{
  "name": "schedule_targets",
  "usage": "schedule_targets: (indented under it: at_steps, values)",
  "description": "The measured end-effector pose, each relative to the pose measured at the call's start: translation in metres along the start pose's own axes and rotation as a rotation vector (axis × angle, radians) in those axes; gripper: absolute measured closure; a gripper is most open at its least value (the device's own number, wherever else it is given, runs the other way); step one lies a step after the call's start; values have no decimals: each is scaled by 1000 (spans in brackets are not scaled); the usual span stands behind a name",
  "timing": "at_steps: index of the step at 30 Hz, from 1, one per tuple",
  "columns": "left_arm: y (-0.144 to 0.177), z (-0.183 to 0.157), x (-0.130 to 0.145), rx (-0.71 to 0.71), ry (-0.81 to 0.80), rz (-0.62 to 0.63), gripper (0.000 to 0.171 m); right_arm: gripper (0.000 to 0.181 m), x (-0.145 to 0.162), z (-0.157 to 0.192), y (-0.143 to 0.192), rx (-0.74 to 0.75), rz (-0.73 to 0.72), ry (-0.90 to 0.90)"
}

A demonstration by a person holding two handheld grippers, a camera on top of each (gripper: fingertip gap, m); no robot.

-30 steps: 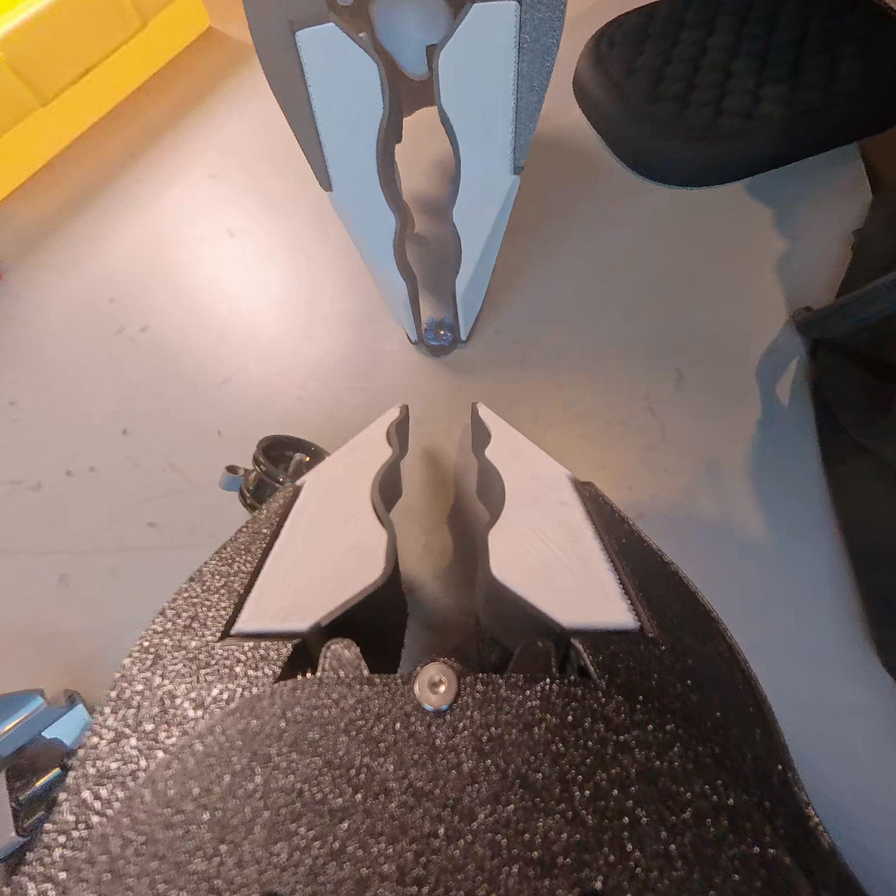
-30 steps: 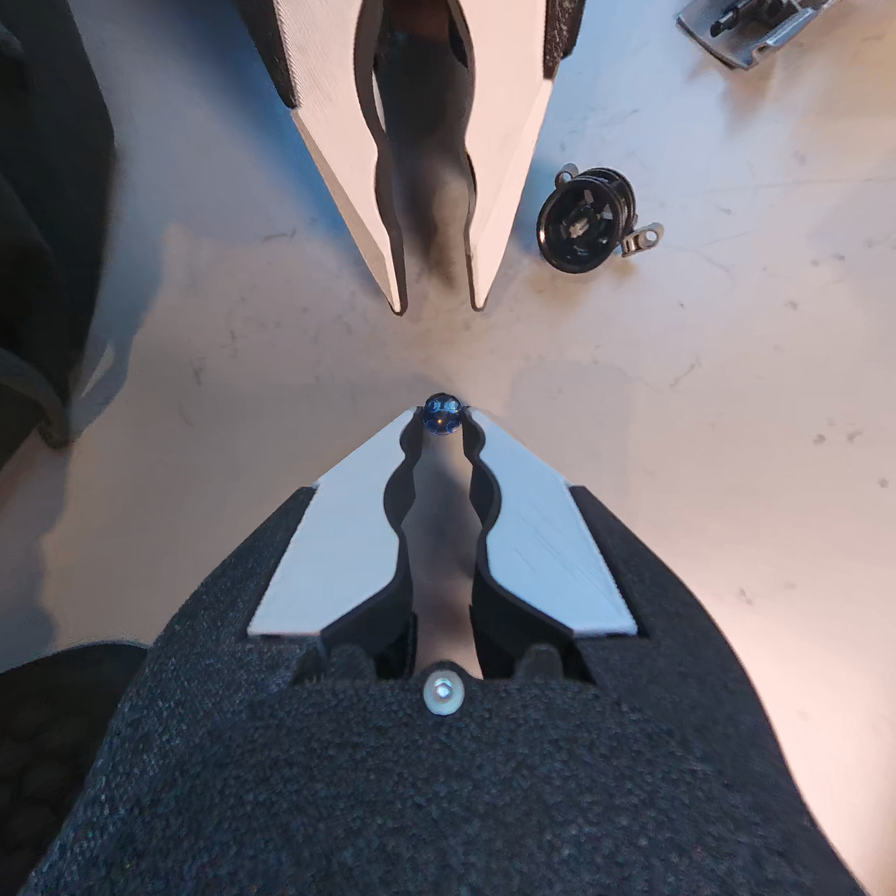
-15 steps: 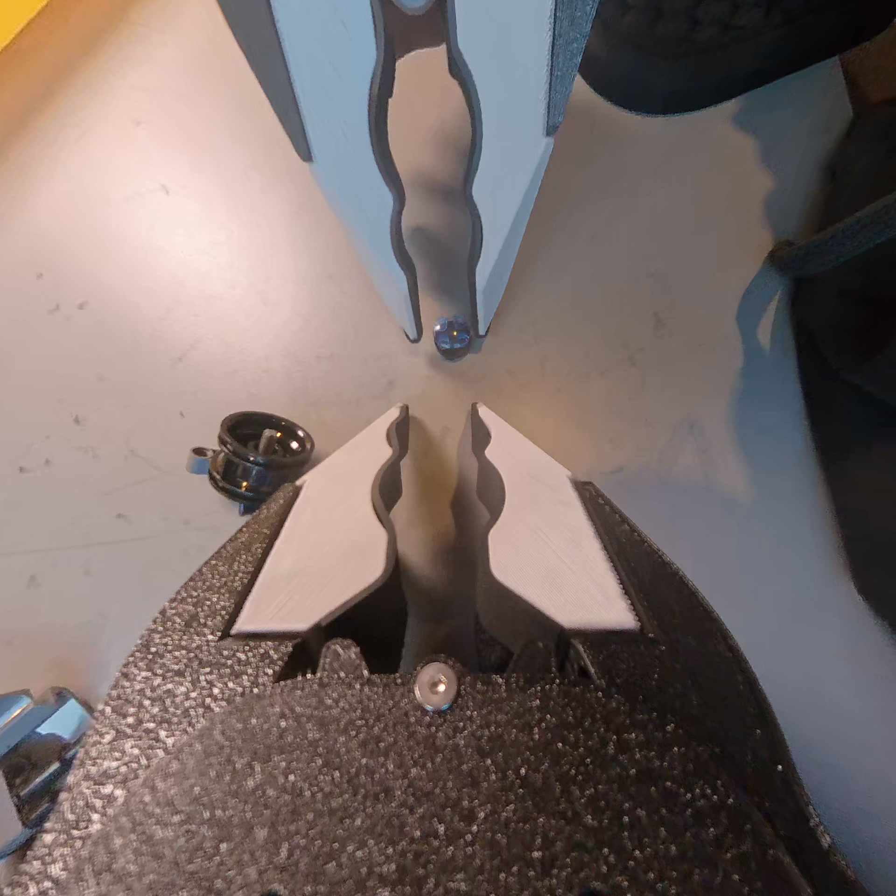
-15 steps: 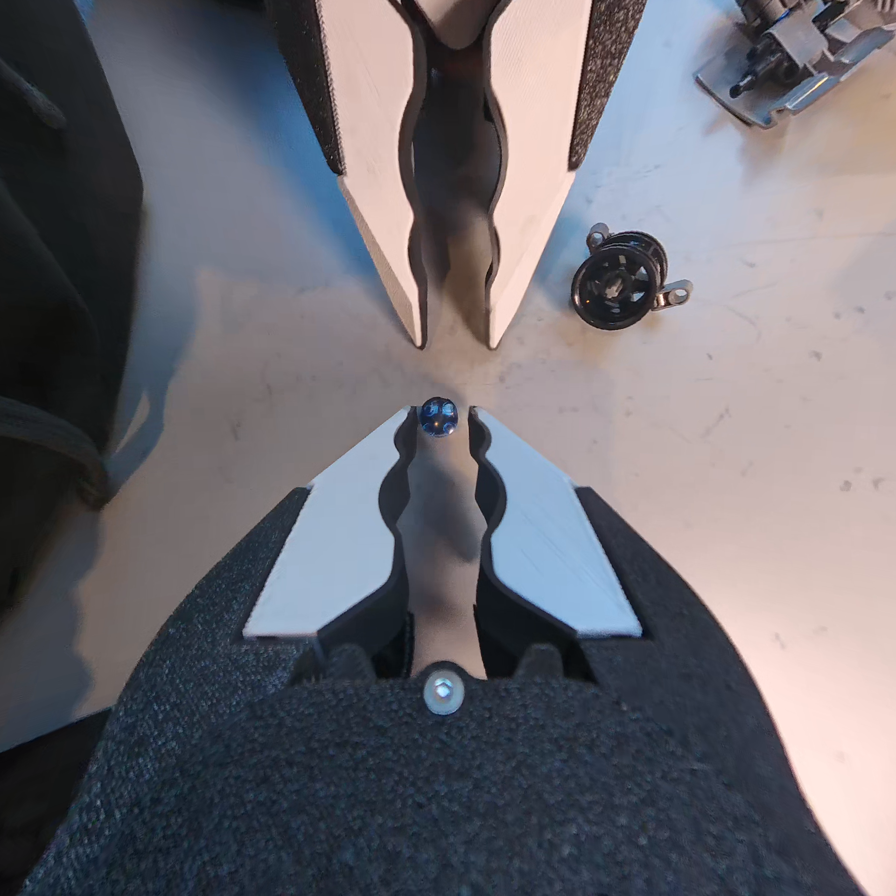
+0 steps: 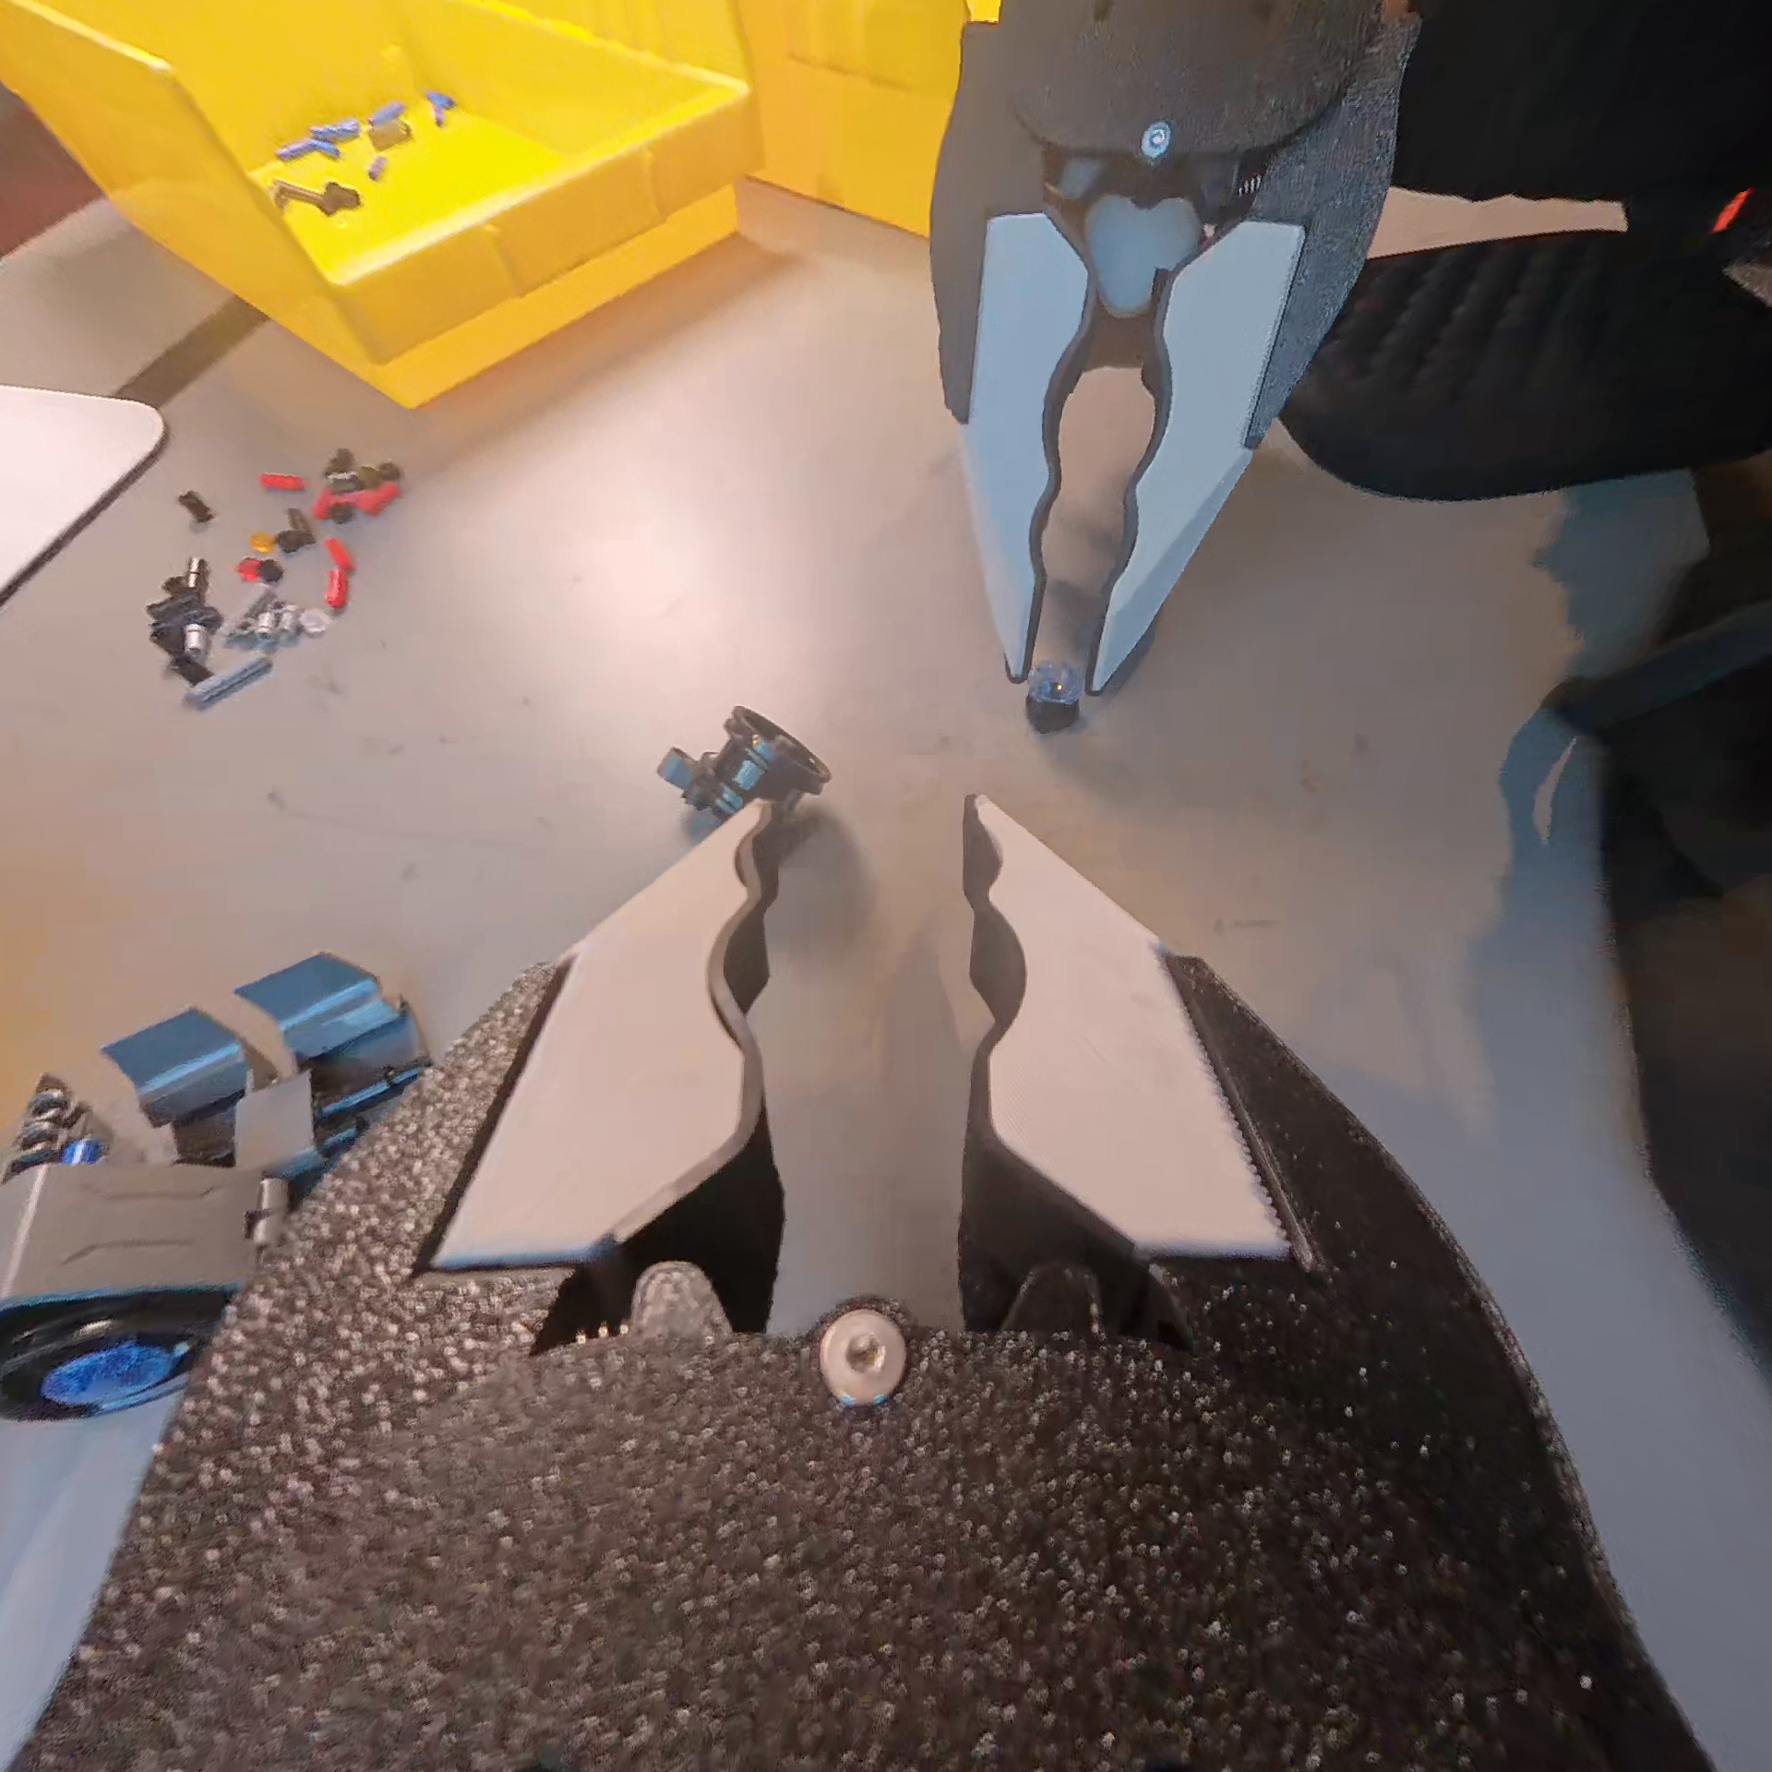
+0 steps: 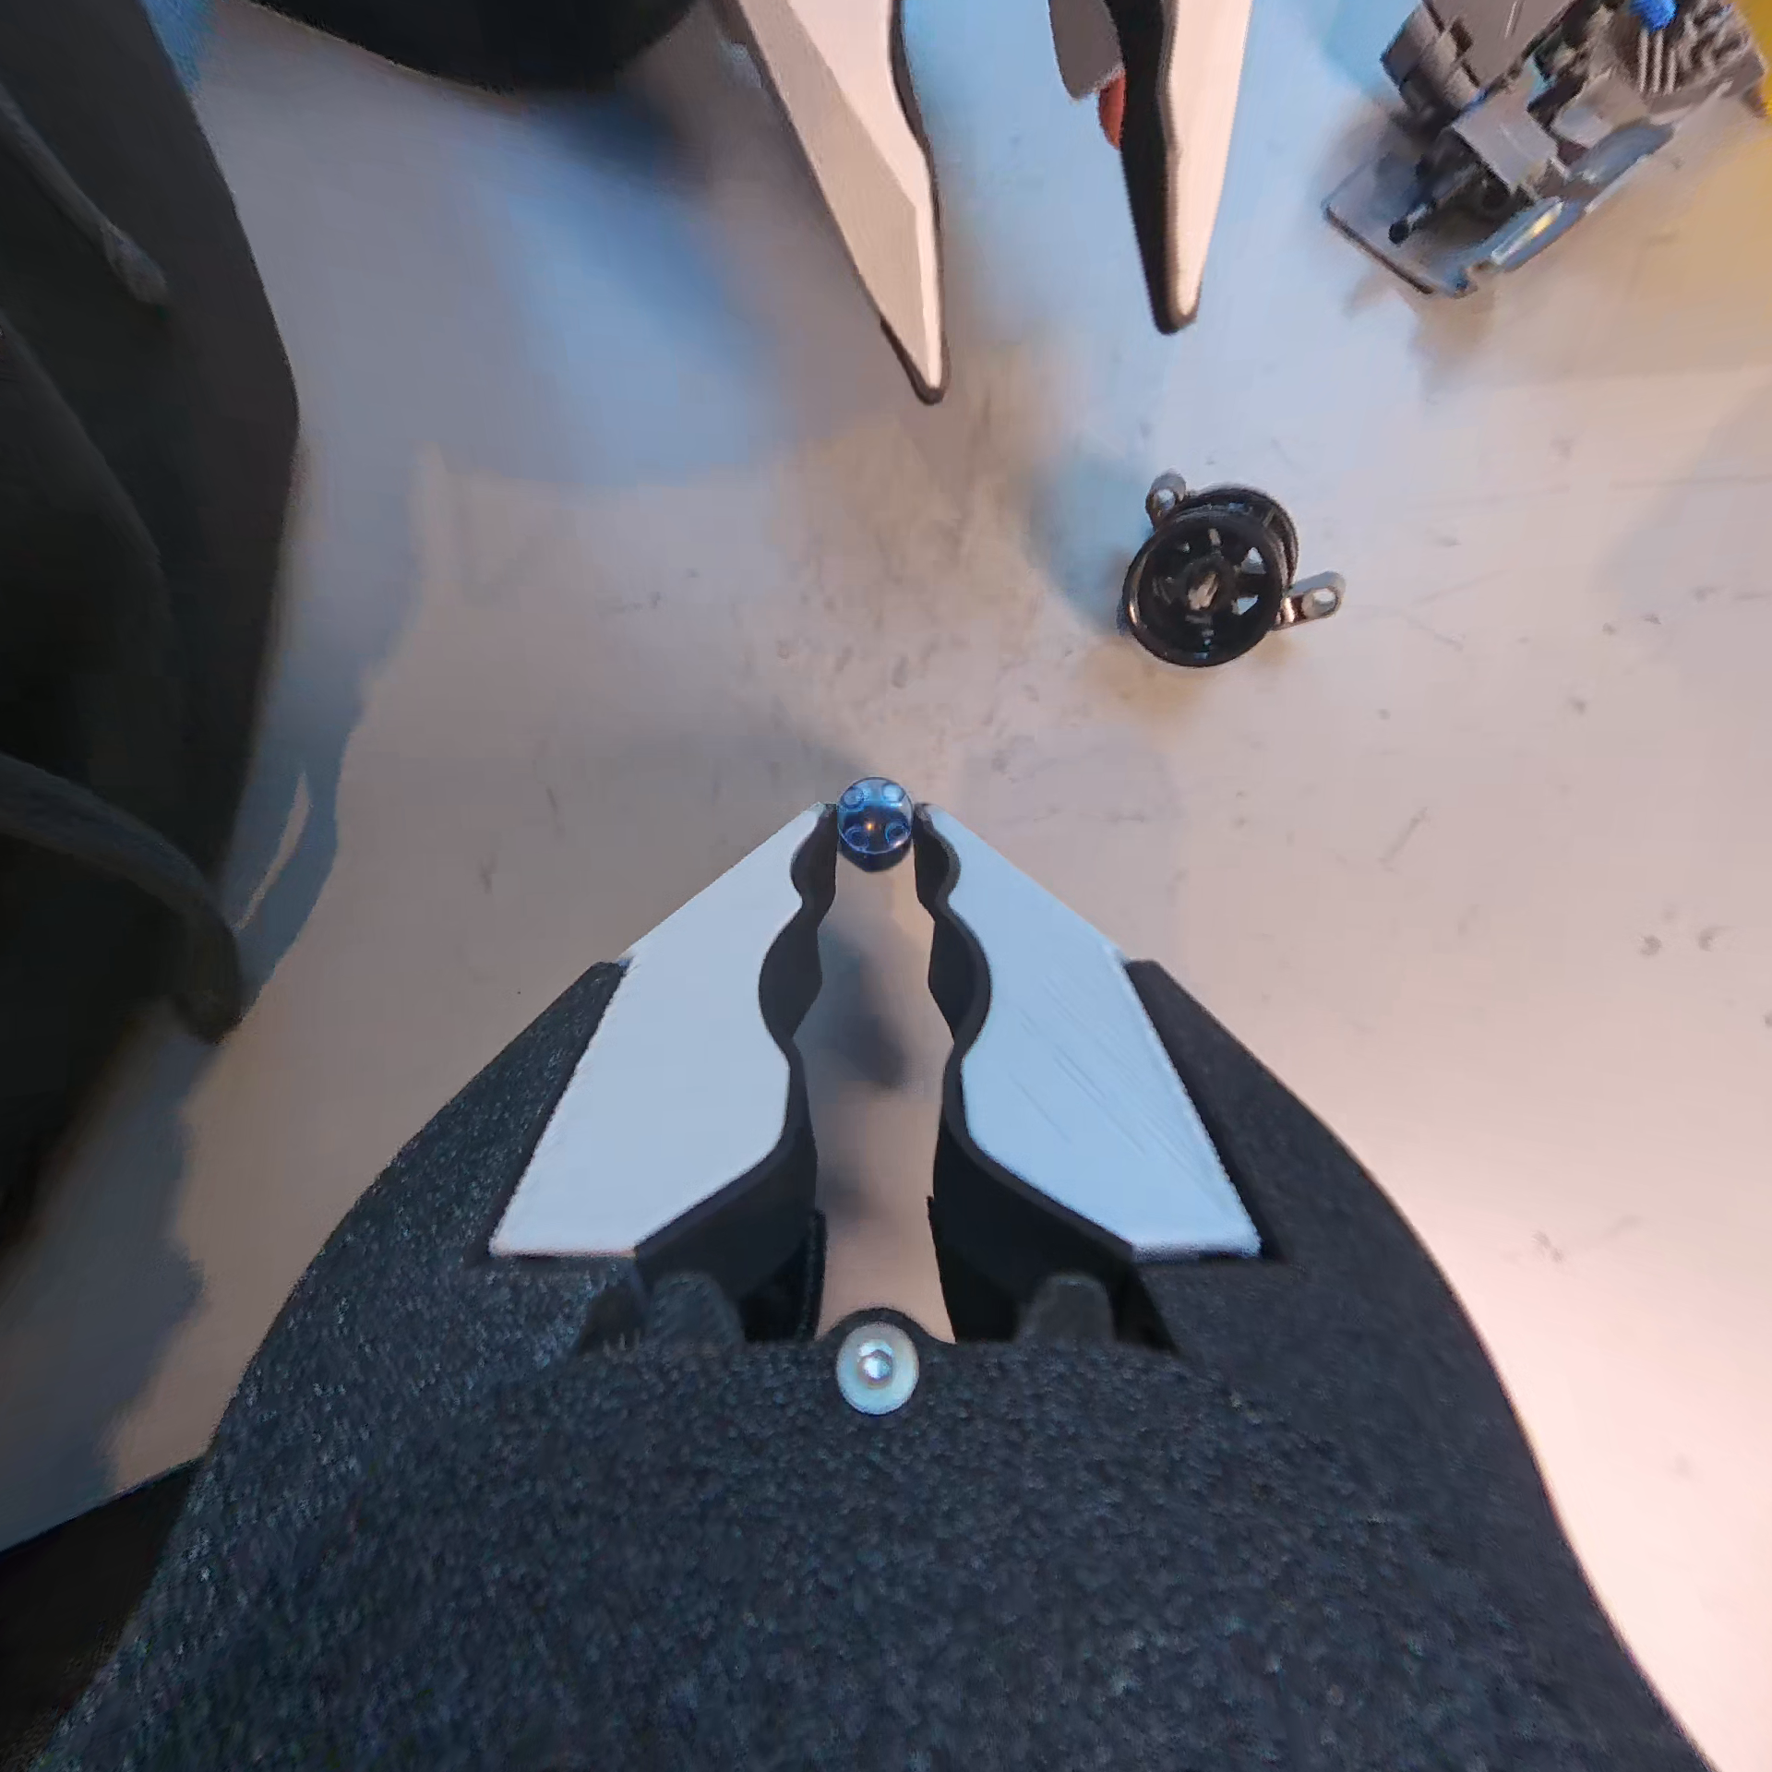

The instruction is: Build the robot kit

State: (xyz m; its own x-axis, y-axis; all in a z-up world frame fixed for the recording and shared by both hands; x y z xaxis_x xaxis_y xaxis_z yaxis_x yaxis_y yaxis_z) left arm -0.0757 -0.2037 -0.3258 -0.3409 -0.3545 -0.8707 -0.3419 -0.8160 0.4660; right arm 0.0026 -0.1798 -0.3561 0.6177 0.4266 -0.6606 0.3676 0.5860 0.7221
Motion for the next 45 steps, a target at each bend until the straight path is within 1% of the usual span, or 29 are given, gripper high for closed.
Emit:
schedule_targets:
  at_steps: [2, 6, 12, 21, 29, 33, 35, 37, 38, 40, 42, 45]
  values:
    - [0, 5, 2, -18, -8, 12, 133, 166, -3, 0, 1, -28, 3, 35]
    - [-1, 11, 7, -35, -19, 29, 133, 166, 3, -2, -1, -98, 64, 86]
    - [0, 11, 6, -43, -33, 25, 133, 166, 3, -1, -3, -162, 70, 115]
    - [-2, 8, 7, -33, -35, 30, 134, 166, 7, -2, -6, -170, 67, 114]
    - [-3, 7, 9, -24, -36, 37, 134, 160, 6, -1, -6, -164, 57, 108]
    - [-3, 5, 9, -16, -36, 39, 134, 161, 8, 0, -10, -154, 69, 95]
    - [-3, 2, 8, -2, -24, 37, 134, 165, 8, -2, -11, -143, 79, 73]
    - [-2, -7, 2, 50, 44, 23, 135, 166, 8, -2, -10, -139, 89, 68]
    - [-2, -13, -4, 95, 122, 12, 136, 166, 7, -2, -11, -134, 94, 71]
    - [-1, -28, -18, 215, 334, 1, 137, 166, 3, 0, -10, -115, 78, 93]
    - [-4, -33, -23, 291, 529, 15, 137, 166, -13, 2, -6, -72, 8, 123]
    - [-9, -33, -26, 382, 772, 27, 137, 166, -38, 1, 7, 34, -51, 184]
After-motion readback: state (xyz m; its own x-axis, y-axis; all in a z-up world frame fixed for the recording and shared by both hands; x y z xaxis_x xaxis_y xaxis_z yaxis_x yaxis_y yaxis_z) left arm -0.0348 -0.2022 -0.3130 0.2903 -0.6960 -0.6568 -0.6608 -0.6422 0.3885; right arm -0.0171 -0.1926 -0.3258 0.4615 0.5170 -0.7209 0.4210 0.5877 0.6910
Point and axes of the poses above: each gripper's, where its closed fingertips meet, y back along the fingers, x out of its underside, z = x × y across the jaws, the point moved 1 cm from there along y, back along the fingers, and after that the axes turned 14 degrees about -x, right-handed, at the moved point
